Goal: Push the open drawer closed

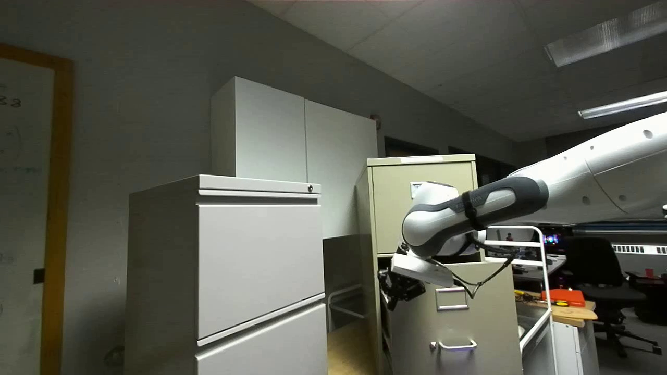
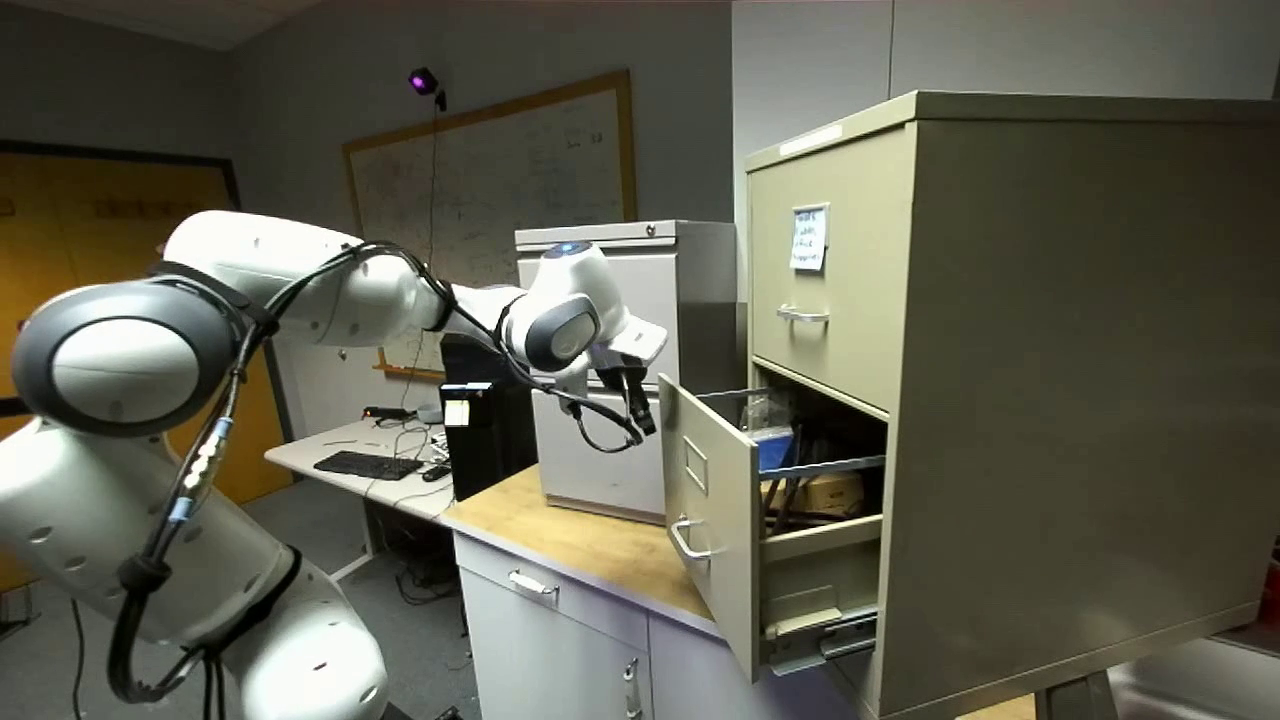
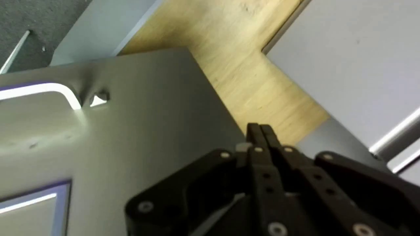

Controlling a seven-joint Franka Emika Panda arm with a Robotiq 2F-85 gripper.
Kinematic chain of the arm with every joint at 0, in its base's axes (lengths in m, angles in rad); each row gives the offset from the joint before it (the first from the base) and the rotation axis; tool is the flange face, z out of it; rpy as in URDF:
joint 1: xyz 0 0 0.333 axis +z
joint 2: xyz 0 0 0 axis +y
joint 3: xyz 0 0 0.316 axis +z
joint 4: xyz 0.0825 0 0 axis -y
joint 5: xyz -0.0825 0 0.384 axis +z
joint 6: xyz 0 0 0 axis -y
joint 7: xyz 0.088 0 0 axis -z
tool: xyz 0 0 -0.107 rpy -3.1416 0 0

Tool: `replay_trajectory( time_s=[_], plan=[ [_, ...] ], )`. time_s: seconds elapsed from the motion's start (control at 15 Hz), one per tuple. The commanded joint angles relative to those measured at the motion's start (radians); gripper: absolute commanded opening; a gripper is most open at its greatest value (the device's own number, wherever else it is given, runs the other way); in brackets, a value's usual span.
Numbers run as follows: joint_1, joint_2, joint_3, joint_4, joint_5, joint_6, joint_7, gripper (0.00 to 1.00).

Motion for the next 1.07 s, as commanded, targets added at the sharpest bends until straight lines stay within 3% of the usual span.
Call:
replay_trajectory(
  time_s=[0.0, 0.53, 1.0],
  plan=[
    [-0.062, 0.037, 0.018, -0.031, -0.039, 0.18, 0.125, 0.0],
    [-0.173, 0.099, 0.096, -0.097, -0.11, 0.488, 0.417, 0.01],
    [-0.325, 0.079, 0.178, -0.125, -0.174, 0.563, 0.65, 0.02]
  ],
)
